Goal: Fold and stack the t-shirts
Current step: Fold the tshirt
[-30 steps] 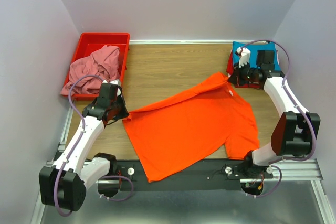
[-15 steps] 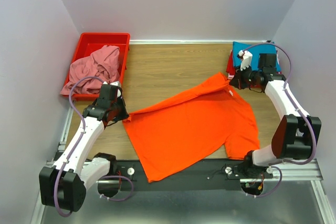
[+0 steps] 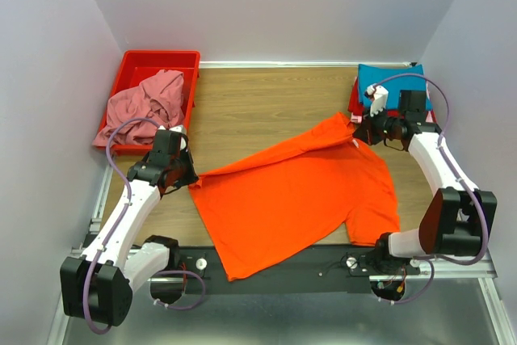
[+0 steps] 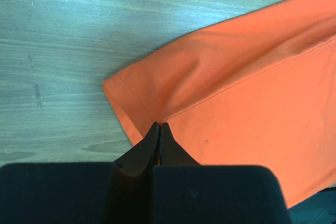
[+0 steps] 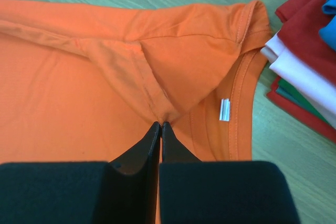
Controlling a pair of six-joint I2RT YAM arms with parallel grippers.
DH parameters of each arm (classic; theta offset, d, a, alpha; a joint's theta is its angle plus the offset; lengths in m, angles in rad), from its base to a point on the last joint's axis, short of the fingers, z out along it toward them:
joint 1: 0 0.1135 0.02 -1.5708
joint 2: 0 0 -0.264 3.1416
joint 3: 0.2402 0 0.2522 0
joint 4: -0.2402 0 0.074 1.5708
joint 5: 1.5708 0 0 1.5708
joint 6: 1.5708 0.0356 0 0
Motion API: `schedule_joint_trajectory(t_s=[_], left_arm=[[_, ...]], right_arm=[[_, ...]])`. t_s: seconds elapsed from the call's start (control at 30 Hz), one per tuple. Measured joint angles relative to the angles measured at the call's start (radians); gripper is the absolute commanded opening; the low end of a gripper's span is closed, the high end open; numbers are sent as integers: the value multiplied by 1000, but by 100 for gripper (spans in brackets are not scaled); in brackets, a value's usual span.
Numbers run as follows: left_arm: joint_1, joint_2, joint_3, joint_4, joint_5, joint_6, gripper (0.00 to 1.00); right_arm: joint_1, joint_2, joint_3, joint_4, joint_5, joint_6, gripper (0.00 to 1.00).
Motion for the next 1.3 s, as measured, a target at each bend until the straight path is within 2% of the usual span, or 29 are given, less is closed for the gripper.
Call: schedule_joint_trajectory(t_s=[0.57, 0.67, 0.77, 0.8, 0.9, 1.07, 1.3], left_arm=[[0, 0, 0, 0, 0, -3, 2], [0, 0, 0, -3, 0, -3, 13], [0, -2, 0, -19, 1, -6, 34], [0, -8, 0, -32, 2, -2, 45], [0, -58, 7, -73, 4, -5, 56], [0, -167, 69, -100, 2, -11, 56], [0, -155, 75, -72, 3, -11, 56]], right_arm=[[0, -121, -79, 0, -19, -39, 9], [0, -122, -86, 0, -18, -41, 9], [0, -122, -89, -1, -18, -42, 9], [0, -122, -89, -1, -18, -42, 9], [0, -122, -89, 0, -16, -42, 10], [0, -117, -89, -1, -3, -42, 9], [0, -112, -92, 0, 20, -47, 10]])
